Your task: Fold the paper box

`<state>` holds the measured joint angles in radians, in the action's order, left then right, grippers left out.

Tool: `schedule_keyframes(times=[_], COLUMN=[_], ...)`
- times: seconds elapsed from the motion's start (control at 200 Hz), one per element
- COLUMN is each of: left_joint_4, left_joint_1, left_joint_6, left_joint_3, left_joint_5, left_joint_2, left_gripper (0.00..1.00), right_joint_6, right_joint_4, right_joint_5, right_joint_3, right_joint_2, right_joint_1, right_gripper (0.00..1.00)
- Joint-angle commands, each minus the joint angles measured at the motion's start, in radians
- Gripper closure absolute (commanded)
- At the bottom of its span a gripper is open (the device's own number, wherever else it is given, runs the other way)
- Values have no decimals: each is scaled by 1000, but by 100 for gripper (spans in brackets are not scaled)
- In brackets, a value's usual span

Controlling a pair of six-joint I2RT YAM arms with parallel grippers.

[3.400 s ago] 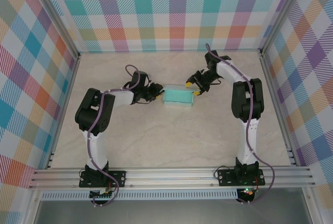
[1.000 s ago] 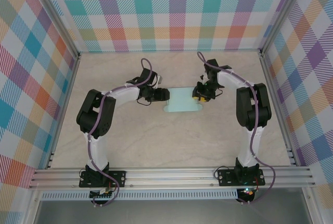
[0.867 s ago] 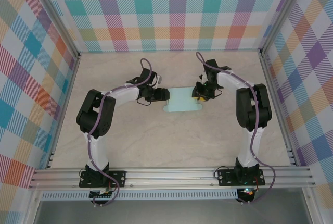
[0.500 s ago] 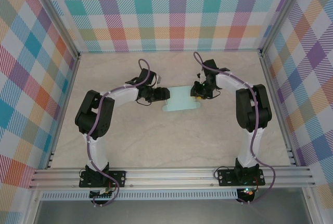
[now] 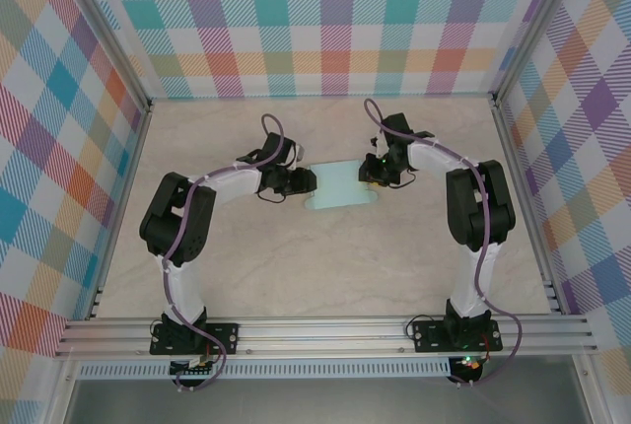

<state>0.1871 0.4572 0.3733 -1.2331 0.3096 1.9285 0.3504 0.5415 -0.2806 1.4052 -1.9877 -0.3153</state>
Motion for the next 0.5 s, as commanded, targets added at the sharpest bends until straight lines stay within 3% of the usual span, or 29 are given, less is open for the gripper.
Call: schedule_keyframes(times=[0.0, 0.1, 0.21, 0.315, 0.495], left_joint_4=[51, 47, 77, 136, 210], left_joint_1=[5, 5, 5, 2, -4], left_joint_6=[-34, -29, -12, -6, -4], left_joint_3=[-2, -6, -21, -46, -82], left_joint_5=[-63, -56, -78, -94, -90], left_joint_2=[13, 27, 35, 58, 93], left_gripper=[67, 75, 76, 78, 80], right_joint_6=[-13, -16, -10, 50, -123], right_joint_4=[25, 44, 33, -40, -227], right_joint_5=[23, 18, 20, 226, 267], right_joint_3=[-36, -9, -9, -95, -242], right_joint_2=[-29, -34, -9, 105, 290], right_joint_1=[-13, -14, -13, -11, -9], right_gripper=[76, 76, 72, 68, 59])
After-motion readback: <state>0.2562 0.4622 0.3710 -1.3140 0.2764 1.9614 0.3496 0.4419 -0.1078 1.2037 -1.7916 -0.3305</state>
